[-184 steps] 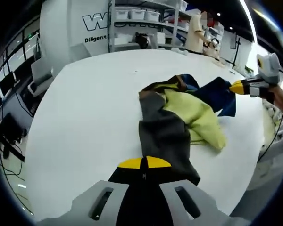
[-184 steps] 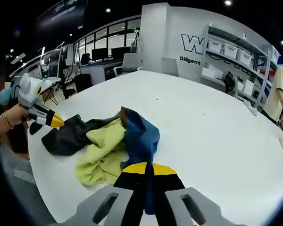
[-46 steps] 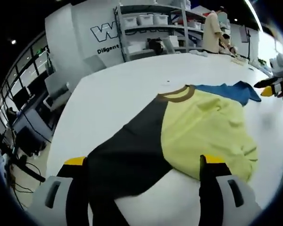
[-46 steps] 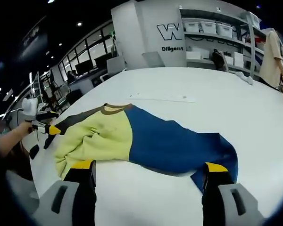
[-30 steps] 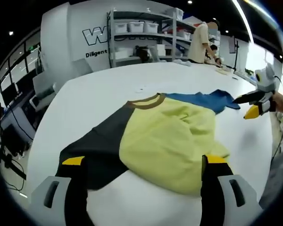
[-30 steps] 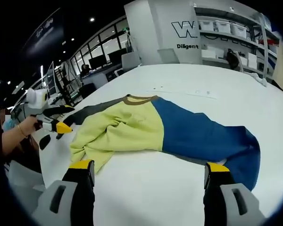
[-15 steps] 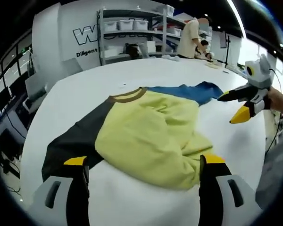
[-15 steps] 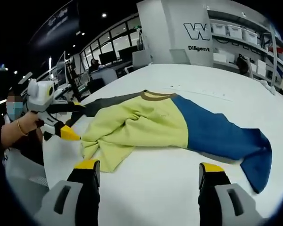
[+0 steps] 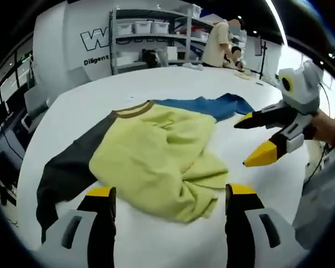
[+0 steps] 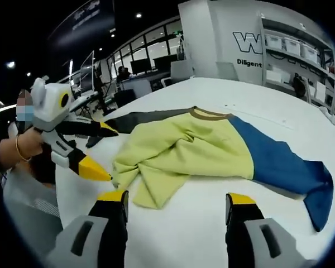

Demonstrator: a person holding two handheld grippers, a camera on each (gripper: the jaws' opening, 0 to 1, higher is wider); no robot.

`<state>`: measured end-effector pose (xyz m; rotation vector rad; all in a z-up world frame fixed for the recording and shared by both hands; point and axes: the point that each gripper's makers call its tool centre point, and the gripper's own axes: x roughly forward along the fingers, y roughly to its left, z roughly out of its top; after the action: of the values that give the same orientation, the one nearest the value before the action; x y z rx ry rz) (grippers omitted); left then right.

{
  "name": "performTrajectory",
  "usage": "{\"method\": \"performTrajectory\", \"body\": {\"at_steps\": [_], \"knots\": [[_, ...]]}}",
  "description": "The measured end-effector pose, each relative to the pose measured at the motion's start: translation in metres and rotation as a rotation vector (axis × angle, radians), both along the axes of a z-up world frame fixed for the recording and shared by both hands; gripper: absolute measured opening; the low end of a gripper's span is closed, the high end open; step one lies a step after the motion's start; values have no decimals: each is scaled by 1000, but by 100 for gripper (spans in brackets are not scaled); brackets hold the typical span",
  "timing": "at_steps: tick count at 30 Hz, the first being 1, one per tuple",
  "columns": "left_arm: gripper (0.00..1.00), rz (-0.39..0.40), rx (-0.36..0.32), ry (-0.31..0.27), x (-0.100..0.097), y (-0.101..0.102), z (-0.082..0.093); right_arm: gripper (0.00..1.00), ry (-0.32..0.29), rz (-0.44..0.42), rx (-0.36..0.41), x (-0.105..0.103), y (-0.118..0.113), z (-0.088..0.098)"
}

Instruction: Fold the garment on the visible template until the final outline fits inside the template.

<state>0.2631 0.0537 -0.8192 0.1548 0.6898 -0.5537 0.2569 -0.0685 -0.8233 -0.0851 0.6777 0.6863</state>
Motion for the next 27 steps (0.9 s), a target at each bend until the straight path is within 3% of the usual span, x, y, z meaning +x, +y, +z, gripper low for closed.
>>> {"method": "performTrajectory", "body": {"at_steps": [4,8,18,23,27], "knots": [[69,4,24,3,-5,-4,-2,62,-20,32,-14,-5,10,-1],[59,24,-4,4,-10,-10,-2,55,-23,72,-20,-10,20,-6],[48,23,8,28,-18,-27,-13,41,-20,174,-37,-27,46,-19],[40,38,22,35,-17,-25,-18,35,-26,225,-65,-34,56,-25],[39,50,23,55,-18,-25,-25,29,-26,235,-81,-34,58,-30]]}}
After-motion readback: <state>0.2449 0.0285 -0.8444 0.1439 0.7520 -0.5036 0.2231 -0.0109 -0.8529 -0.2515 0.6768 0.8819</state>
